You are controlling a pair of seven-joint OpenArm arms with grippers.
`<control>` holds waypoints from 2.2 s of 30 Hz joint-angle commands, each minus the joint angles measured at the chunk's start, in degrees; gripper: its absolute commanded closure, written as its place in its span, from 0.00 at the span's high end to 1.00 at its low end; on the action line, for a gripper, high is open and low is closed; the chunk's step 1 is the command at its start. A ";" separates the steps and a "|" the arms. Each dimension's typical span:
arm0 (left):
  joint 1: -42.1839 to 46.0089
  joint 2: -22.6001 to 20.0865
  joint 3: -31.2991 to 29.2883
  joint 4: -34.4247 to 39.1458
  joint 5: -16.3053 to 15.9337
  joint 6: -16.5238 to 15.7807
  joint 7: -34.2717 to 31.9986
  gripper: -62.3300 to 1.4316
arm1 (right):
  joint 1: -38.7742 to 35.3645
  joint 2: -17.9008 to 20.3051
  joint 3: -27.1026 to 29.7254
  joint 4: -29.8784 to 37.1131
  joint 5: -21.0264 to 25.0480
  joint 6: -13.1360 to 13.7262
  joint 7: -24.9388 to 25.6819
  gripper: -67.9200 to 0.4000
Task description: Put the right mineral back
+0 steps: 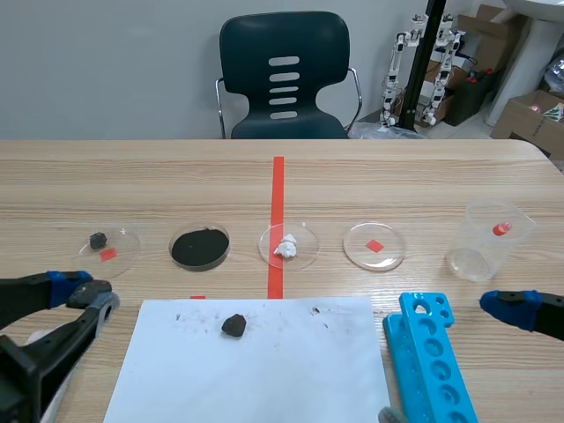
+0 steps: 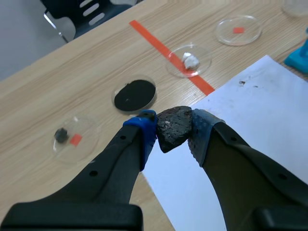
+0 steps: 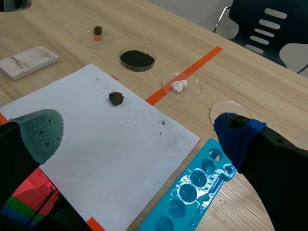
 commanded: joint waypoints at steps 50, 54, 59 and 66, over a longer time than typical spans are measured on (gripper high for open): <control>-38.29 10.25 36.02 -35.34 -5.44 4.31 2.62 0.09 | 0.04 0.48 0.39 0.42 0.61 0.00 1.05 1.00; -40.06 11.54 37.29 -38.01 -5.44 4.31 2.62 0.09 | 0.04 0.48 0.39 0.42 0.61 0.00 1.05 1.00; -42.62 14.23 37.77 -42.69 -5.42 4.31 2.56 0.09 | 0.04 0.48 0.39 0.42 0.61 0.00 1.05 1.00; -46.49 18.36 37.79 -49.66 -4.15 4.31 2.10 0.09 | 0.04 0.48 0.39 0.42 0.61 0.00 1.05 1.00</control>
